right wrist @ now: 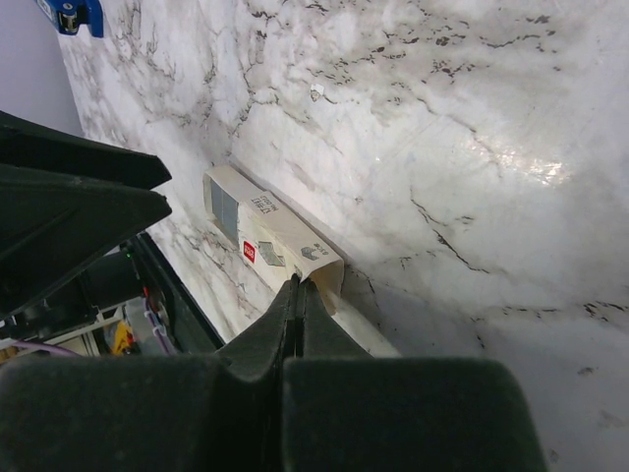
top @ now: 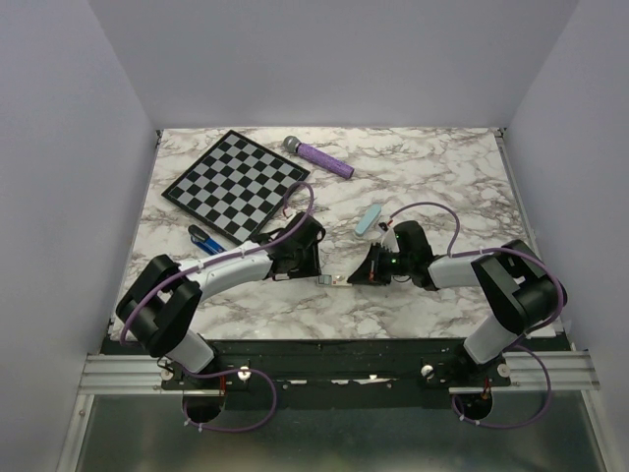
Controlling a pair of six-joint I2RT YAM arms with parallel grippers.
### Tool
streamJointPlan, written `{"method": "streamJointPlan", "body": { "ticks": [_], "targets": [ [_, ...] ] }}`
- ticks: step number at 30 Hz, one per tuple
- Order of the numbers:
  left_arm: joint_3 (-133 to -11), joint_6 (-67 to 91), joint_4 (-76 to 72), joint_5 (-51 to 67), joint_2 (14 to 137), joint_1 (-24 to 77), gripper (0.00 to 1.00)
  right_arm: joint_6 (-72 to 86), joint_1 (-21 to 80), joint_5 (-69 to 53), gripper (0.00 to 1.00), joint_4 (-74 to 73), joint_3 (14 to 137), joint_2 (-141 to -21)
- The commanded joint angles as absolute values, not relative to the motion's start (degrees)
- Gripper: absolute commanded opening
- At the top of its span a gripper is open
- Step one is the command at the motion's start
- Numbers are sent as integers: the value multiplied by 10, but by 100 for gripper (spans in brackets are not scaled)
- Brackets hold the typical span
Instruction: Load the staples into the stapler
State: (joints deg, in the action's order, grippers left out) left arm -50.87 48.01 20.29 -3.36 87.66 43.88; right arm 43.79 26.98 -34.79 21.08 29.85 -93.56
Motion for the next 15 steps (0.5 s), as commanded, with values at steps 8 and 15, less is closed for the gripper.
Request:
{"method": "streamJointPlan", "body": {
  "ticks": [8, 15],
  "targets": [
    [-513, 481, 170, -1, 913, 436, 41, 425, 267, -350, 1, 200, 306, -930],
    [-514, 481, 173, 0, 924, 436, 33, 426, 267, -354, 1, 204, 307, -933]
  ]
}}
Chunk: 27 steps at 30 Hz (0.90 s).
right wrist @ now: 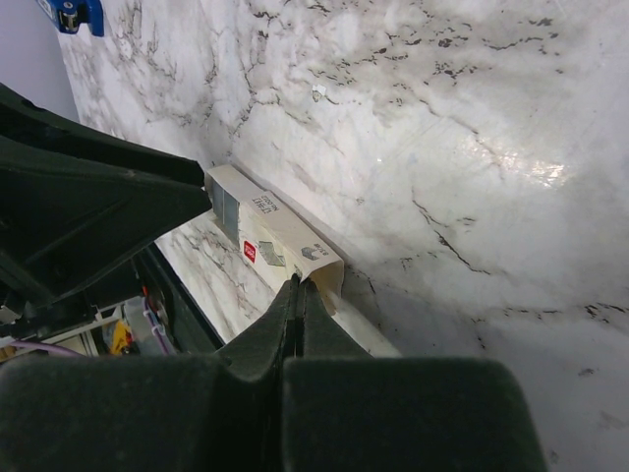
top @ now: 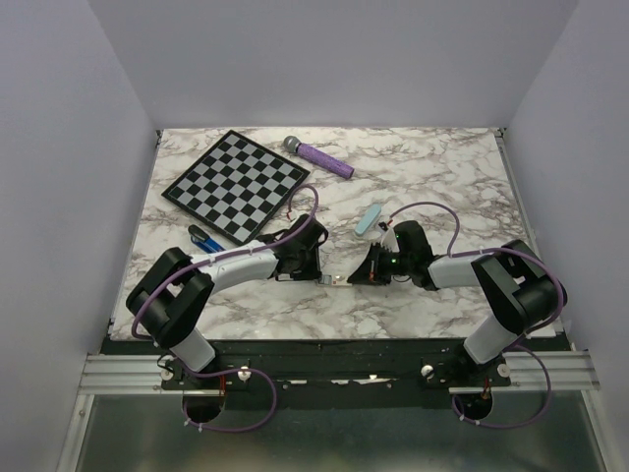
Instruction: Load the staples into the stapler
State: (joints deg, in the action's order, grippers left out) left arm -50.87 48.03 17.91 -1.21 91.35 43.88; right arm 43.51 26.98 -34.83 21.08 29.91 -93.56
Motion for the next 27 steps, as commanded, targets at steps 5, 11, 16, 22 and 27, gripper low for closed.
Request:
{"method": "streamJointPlan", "body": {
  "ticks": [5, 11, 16, 22, 27],
  "targets": [
    [-513, 482, 170, -1, 931, 437, 25, 428, 267, -357, 1, 207, 306, -936],
    [-510, 483, 166, 13, 932, 435, 19, 428, 267, -359, 1, 211, 305, -937],
    [-506, 483, 163, 15, 929, 435, 13, 429, 267, -359, 1, 213, 304, -939],
    [-500, 484, 168, 9, 921, 434, 1, 427, 267, -355, 1, 211, 302, -933],
    [-499, 479, 179, -12, 911, 432, 0, 419, 267, -345, 1, 193, 305, -922]
  ]
}}
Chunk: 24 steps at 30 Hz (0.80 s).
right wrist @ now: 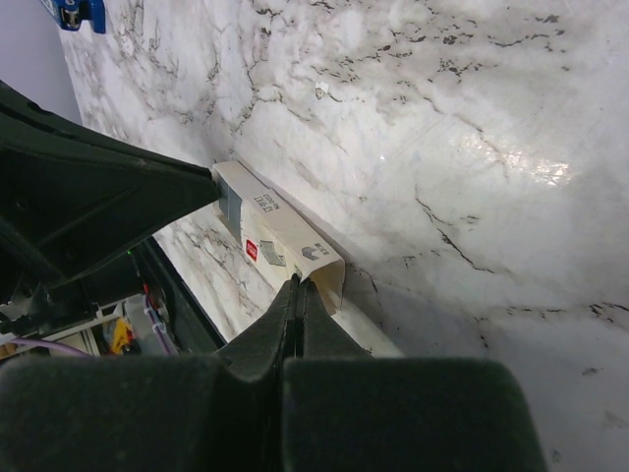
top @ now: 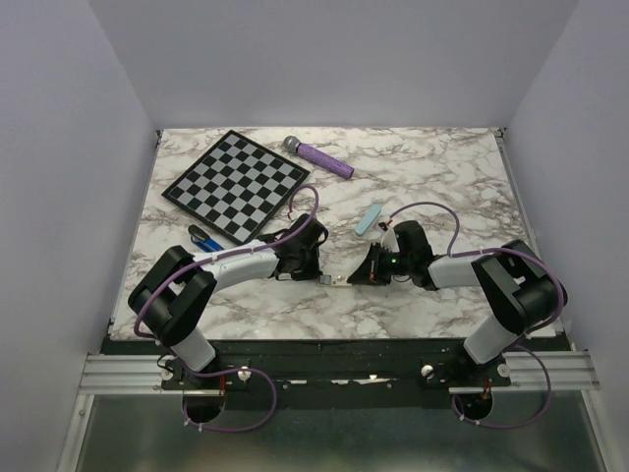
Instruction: Load the staples into the stapler
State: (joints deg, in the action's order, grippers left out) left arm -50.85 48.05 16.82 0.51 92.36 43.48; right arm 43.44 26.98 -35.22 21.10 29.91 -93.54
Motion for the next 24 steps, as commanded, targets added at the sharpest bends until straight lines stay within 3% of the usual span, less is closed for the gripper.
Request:
{"method": "streamJointPlan", "body": {
  "ticks": [1, 24],
  "targets": [
    [-499, 477, 185, -16, 911, 432, 0, 415, 267, -340, 1, 188, 306, -920],
    [-497, 464, 208, -41, 891, 430, 0, 367, 242, -293, 1, 77, 316, -875]
  ]
}}
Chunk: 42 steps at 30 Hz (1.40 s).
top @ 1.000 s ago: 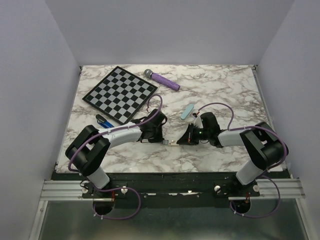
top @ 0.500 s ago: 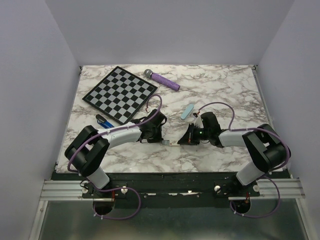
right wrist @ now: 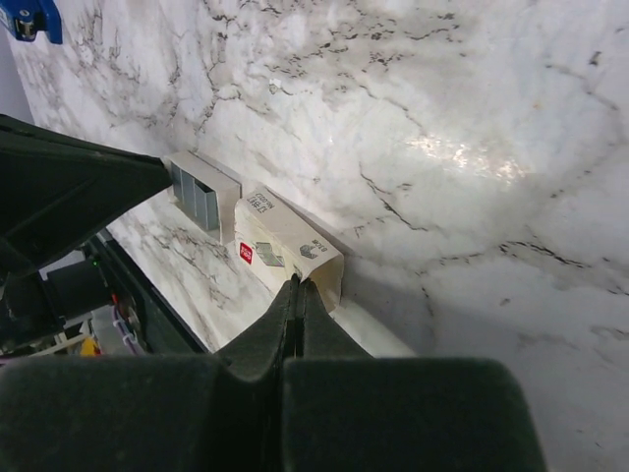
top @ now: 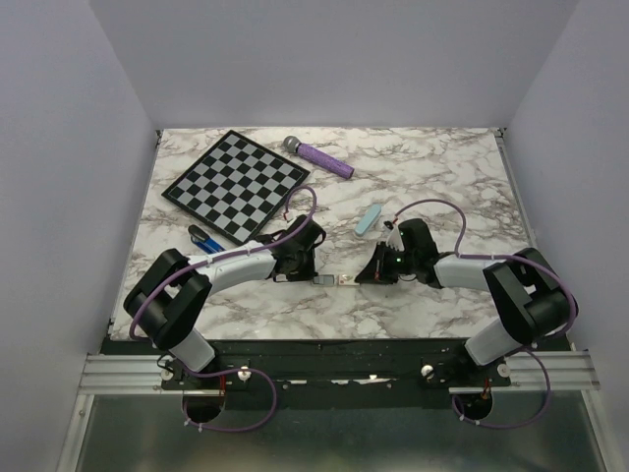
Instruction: Load the staples into the stapler
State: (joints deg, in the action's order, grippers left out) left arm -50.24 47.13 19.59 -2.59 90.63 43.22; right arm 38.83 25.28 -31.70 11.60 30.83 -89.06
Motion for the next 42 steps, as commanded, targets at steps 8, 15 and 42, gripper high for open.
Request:
{"method": "streamJointPlan", "body": {
  "ticks": [8, 15, 42],
  "targets": [
    [-499, 466, 210, -41, 883, 430, 3, 355, 200, -266, 1, 43, 300, -842],
    [-495, 469, 210, -53, 865, 430, 27, 346, 178, -229, 7, 11, 290, -811],
    [-823, 213, 228, -91, 1004, 429, 99, 245, 179, -4, 100, -155, 291, -316]
  ]
}}
